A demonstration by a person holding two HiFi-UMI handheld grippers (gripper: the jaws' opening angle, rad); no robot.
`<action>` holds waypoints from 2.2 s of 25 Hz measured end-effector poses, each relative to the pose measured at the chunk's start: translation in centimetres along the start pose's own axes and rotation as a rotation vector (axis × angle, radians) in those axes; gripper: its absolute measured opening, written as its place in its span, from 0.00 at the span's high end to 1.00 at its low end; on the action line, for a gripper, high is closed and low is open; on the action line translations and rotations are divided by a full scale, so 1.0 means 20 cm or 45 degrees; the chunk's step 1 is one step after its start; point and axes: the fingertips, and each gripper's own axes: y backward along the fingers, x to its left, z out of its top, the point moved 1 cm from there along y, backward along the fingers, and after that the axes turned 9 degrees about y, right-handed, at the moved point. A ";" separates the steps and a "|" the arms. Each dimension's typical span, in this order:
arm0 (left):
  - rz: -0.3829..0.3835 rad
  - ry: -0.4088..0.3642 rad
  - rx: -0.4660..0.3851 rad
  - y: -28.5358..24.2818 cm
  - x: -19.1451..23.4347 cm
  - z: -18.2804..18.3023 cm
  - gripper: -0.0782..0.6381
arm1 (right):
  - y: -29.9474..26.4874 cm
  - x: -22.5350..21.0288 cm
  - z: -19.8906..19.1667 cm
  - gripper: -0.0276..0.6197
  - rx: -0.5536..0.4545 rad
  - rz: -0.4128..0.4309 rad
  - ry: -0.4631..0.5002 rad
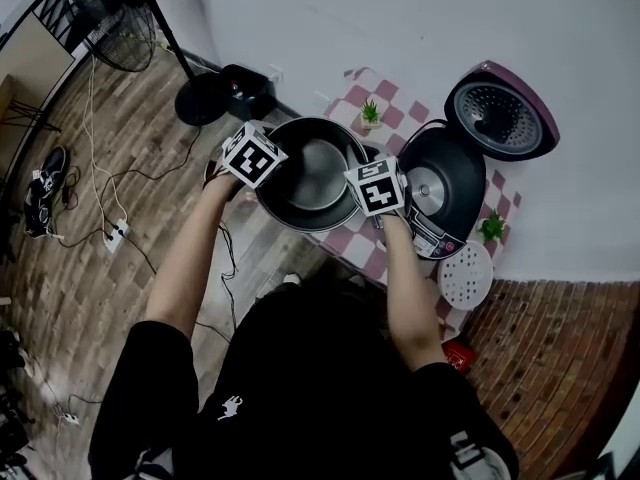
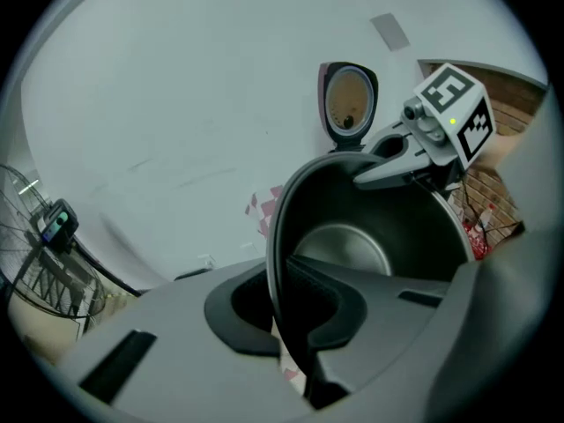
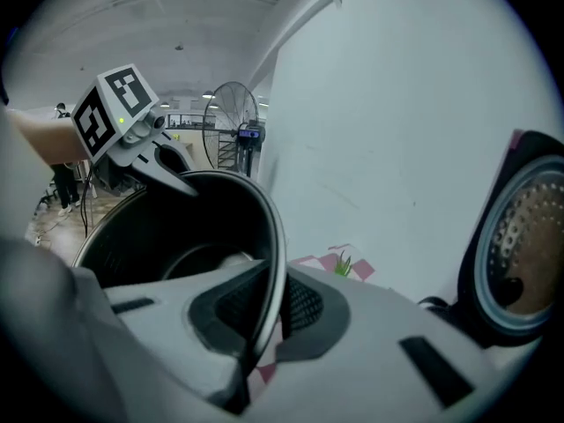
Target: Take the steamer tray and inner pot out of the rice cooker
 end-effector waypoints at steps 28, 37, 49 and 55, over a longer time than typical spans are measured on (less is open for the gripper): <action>-0.130 -0.007 0.190 -0.49 0.07 -0.19 0.88 | -0.38 0.05 -0.27 0.91 0.496 0.019 0.116; -0.122 -0.018 0.178 -0.52 0.09 -0.16 0.88 | -0.36 -0.06 -0.17 0.77 0.348 -0.127 0.105; -0.179 -0.159 0.195 -0.62 0.02 -0.05 0.88 | -0.13 -0.11 -0.04 0.81 0.182 -0.138 0.012; -0.259 -0.286 0.242 -0.69 -0.08 0.03 0.88 | -0.03 -0.17 -0.06 0.95 0.145 -0.119 -0.113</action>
